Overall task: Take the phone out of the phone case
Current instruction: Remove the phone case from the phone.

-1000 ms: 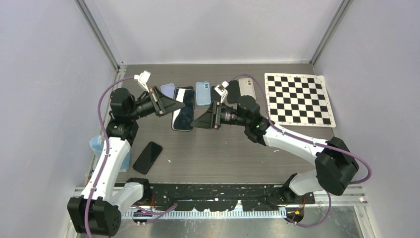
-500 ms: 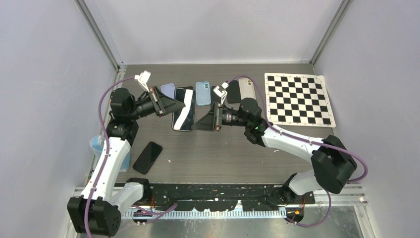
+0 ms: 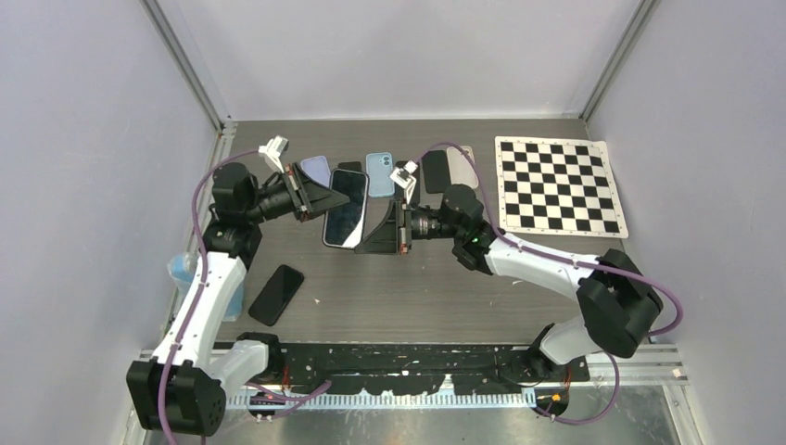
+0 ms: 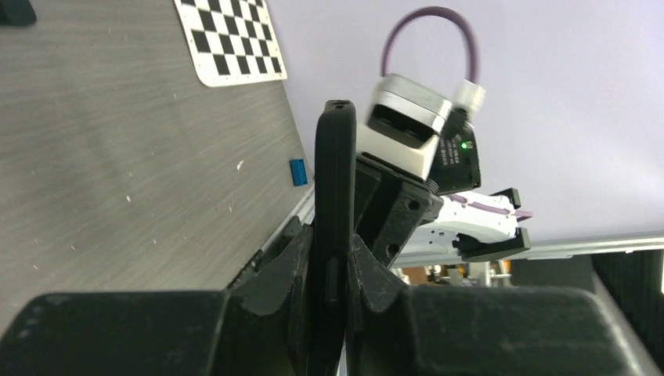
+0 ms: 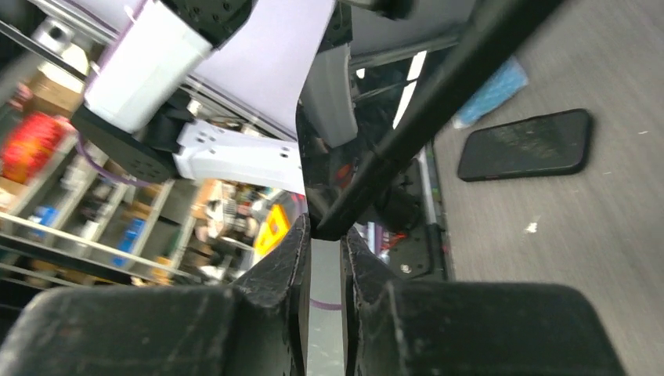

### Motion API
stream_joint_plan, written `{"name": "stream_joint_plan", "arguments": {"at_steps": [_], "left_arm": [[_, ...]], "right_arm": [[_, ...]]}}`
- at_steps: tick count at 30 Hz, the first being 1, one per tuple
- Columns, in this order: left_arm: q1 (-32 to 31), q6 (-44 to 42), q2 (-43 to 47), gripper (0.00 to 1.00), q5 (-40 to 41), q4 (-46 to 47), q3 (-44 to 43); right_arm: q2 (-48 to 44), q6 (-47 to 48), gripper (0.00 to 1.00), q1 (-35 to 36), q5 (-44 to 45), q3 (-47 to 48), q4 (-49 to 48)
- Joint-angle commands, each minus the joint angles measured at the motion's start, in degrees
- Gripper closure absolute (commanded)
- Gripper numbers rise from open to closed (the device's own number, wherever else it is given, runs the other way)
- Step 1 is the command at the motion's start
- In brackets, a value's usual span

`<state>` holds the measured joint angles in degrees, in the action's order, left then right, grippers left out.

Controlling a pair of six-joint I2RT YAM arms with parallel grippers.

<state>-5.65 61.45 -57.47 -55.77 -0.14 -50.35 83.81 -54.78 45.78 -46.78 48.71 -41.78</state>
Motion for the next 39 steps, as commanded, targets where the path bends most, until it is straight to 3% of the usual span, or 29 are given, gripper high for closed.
{"name": "stream_joint_plan", "arguments": {"at_steps": [1,4,6,9,17,19,21,22,23,24,27,32,36,39], "left_arm": [[-1.6,7.5,-2.0,1.00,0.8,-3.1,-2.6],[-2.8,11.7,-3.5,1.00,0.3,-0.6,-1.7],[-3.2,13.7,-4.7,1.00,-0.6,3.5,-1.8],[-3.3,13.5,-5.4,1.00,-0.5,2.3,-2.8],[-3.5,15.0,-6.0,1.00,-1.5,4.9,-3.5],[-3.6,13.0,-5.7,1.00,-1.0,3.8,-4.3],[-3.5,11.4,-5.4,1.00,0.0,3.5,-5.0],[-3.4,10.7,-5.2,1.00,0.8,3.5,-5.2],[-3.3,10.2,-5.2,1.00,1.3,3.5,-5.3],[-3.4,9.8,-5.2,1.00,1.6,3.5,-5.6],[-3.3,8.9,-5.5,1.00,1.6,4.0,-6.2],[-3.3,9.5,-5.2,1.00,1.8,4.1,-6.4],[-3.3,15.8,-4.5,1.00,2.3,8.0,-4.4],[-3.3,19.9,-3.8,1.00,3.3,10.7,-2.6]], "right_arm": [[-4.6,25.1,0.95,1.8,-1.9,5.7,21.0],[-5.5,39.3,0.95,3.2,3.2,11.3,36.1],[-5.3,43.0,0.95,3.4,4.8,13.2,41.6],[-4.7,46.2,0.97,3.5,7.4,15.3,47.6],[-5.3,46.0,0.99,3.4,14.9,14.3,46.3],[-6.4,44.7,0.97,3.4,15.7,13.6,45.8],[-7.9,42.9,0.86,3.4,16.3,12.1,45.0],[-9.2,42.2,0.75,3.4,16.3,11.2,44.0],[-9.8,40.7,0.70,3.4,16.4,9.9,43.3],[-11.3,39.7,0.57,3.4,16.4,9.1,41.4],[-14.0,33.8,0.35,3.4,15.0,4.5,33.7],[-15.6,21.2,0.31,3.4,12.7,-0.5,21.0],[-14.3,12.4,0.32,3.4,13.1,-2.3,9.2],[-11.1,6.7,0.44,3.6,13.3,-2.4,-0.5]]}}
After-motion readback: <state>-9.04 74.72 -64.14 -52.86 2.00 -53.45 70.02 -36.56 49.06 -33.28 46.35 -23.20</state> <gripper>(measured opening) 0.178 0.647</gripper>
